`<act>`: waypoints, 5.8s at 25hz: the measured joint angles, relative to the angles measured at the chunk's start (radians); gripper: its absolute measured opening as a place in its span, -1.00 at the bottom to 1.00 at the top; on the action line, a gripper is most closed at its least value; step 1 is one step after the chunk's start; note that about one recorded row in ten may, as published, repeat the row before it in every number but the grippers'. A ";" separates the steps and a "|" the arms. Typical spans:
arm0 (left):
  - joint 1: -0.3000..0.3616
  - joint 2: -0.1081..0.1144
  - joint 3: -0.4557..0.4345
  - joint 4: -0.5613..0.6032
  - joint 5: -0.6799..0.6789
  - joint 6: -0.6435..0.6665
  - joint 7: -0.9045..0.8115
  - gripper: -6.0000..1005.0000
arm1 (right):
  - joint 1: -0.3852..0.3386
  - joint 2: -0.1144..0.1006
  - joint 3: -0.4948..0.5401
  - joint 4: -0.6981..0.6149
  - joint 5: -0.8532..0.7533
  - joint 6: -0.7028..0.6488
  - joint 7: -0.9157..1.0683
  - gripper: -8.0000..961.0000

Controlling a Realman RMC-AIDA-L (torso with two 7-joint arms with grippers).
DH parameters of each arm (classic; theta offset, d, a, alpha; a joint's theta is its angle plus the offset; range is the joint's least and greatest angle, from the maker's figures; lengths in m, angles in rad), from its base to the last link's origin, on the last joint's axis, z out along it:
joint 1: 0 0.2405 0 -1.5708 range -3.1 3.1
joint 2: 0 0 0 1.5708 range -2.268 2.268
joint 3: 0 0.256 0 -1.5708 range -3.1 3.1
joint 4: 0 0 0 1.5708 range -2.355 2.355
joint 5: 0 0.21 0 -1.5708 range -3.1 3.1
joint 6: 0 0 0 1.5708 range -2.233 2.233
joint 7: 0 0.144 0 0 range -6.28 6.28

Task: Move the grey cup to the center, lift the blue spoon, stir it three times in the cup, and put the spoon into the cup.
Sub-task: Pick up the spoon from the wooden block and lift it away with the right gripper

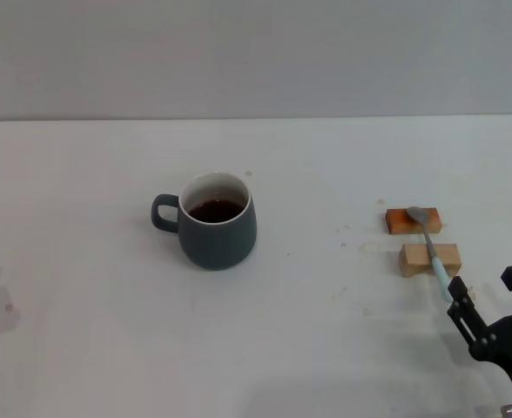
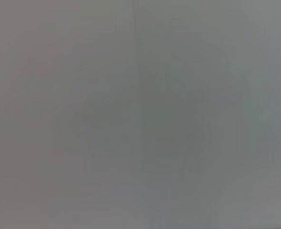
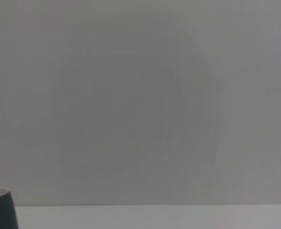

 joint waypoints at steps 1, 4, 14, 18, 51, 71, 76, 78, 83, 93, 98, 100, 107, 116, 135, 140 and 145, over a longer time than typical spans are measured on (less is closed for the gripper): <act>0.000 0.000 0.003 0.000 0.000 0.000 0.000 -0.99 | 0.003 0.000 -0.002 0.000 0.008 0.005 0.008 0.50; 0.000 0.000 0.005 0.000 0.000 0.000 0.000 -0.99 | 0.010 -0.001 -0.003 -0.002 0.012 0.010 0.043 0.50; 0.000 0.001 0.006 0.001 0.000 0.000 0.000 -0.99 | 0.028 -0.001 -0.003 0.003 0.013 0.050 0.058 0.50; 0.000 0.002 0.006 0.001 0.000 0.000 0.000 -0.99 | 0.036 -0.001 -0.003 0.003 0.013 0.072 0.058 0.50; -0.007 0.001 0.007 0.015 0.000 -0.007 0.000 -0.99 | 0.085 -0.001 -0.004 0.001 0.006 0.150 0.104 0.49; -0.007 0.001 0.009 0.023 0.001 -0.008 0.000 -0.99 | 0.087 -0.002 -0.001 0.001 0.011 0.180 0.105 0.05; -0.007 0.001 0.009 0.023 0.002 -0.008 0.000 -0.99 | 0.088 -0.002 -0.001 0.002 0.011 0.181 0.105 0.03; -0.007 0.001 0.009 0.023 0.002 -0.008 0.000 -0.99 | 0.088 -0.003 -0.003 0.003 0.011 0.181 0.105 -0.02; -0.008 0.001 0.009 0.023 0.001 -0.008 0.000 -0.99 | 0.089 -0.003 -0.004 0.003 0.012 0.183 0.105 -0.22; -0.009 0.001 0.021 0.023 0.001 -0.008 0.000 -0.99 | 0.088 -0.002 -0.003 0.004 0.013 0.181 0.106 -0.42; -0.009 0.001 0.021 0.023 0.001 -0.006 0.000 -0.99 | 0.089 -0.002 -0.002 0.004 0.013 0.182 0.106 -0.42; -0.009 0.001 0.021 0.023 0.001 -0.006 0.000 -0.99 | 0.088 -0.001 0.002 0.004 0.013 0.183 0.106 -0.42; -0.009 0.001 0.021 0.023 0.001 -0.005 0.000 -0.99 | 0.084 -0.001 0.006 0.006 0.013 0.182 0.106 -0.42; -0.008 0.003 0.021 0.024 0.001 -0.006 0.000 -0.99 | 0.080 -0.002 0.005 0.014 0.013 0.170 0.104 -0.62; -0.001 0.000 0.032 0.024 0.001 -0.005 0.000 -0.99 | 0.094 -0.173 0.177 0.729 -0.046 0.415 -0.446 -0.65; 0.000 0.000 0.032 0.024 0.001 -0.004 0.000 -0.99 | 0.082 -0.155 0.300 0.863 -0.047 0.617 -0.634 -0.65; -0.003 0.000 0.030 0.024 0.000 -0.002 0.000 -0.99 | 0.059 -0.123 0.380 0.974 -0.049 0.774 -0.758 -0.65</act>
